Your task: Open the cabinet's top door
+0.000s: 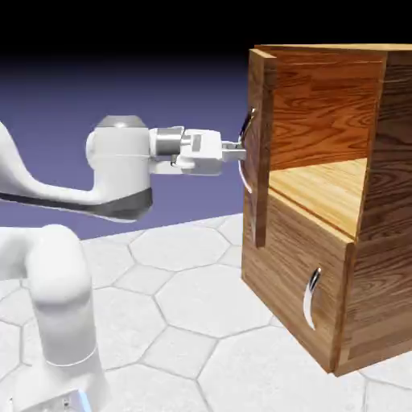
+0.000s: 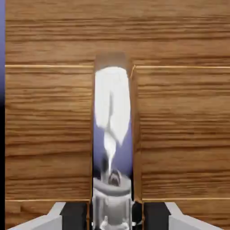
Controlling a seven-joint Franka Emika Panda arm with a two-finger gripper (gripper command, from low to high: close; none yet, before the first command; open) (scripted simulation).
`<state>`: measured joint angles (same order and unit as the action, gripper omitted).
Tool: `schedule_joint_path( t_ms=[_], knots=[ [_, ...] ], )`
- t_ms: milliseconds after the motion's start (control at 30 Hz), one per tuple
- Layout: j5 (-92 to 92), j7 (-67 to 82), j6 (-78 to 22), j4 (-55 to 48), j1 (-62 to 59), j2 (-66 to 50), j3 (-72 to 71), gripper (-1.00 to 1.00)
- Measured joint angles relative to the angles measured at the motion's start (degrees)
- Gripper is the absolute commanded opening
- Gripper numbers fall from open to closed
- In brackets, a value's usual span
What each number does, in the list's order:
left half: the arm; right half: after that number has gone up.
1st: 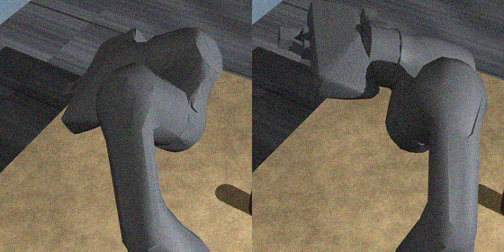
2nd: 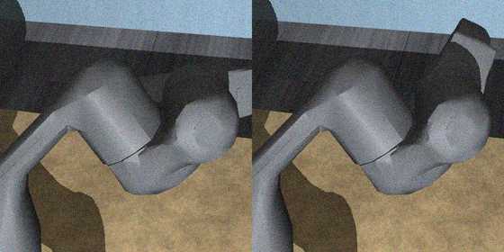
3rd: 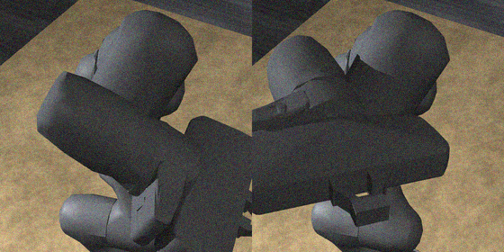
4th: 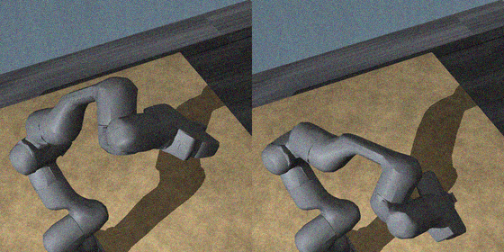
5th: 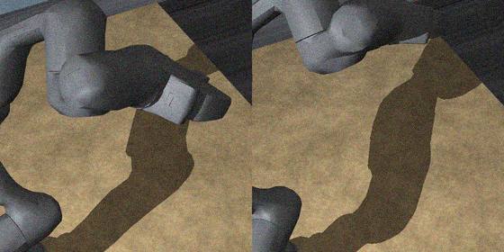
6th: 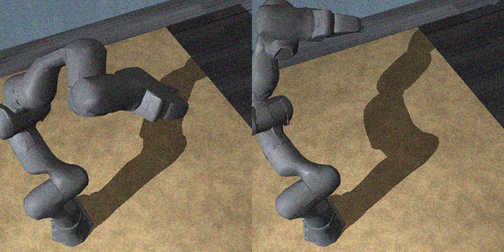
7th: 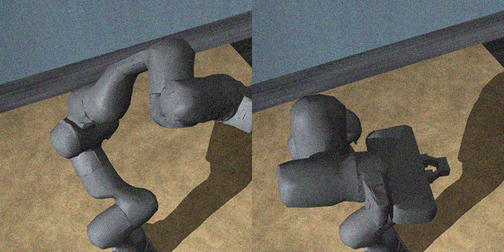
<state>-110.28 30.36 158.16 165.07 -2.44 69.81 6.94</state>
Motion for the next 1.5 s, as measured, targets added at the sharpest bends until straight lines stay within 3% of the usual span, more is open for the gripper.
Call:
schedule_joint_path(
  t_ms=[333, 767, 1033, 1500],
  knots=[
    [24.85, 14.82, -9.3, 6.67, 0.59, 12.06, -11.59, -1.0],
    [54.38, 22.35, -36.42, 5.01, 10.89, 18.16, -36.82, -1.0],
    [68.53, 21.87, -53.98, -5.35, 8.57, 13.18, -53.42, -1.0],
    [82.47, 23.0, -81.27, -34.33, -13.46, 6.59, -73.29, -1.0]
  ],
)
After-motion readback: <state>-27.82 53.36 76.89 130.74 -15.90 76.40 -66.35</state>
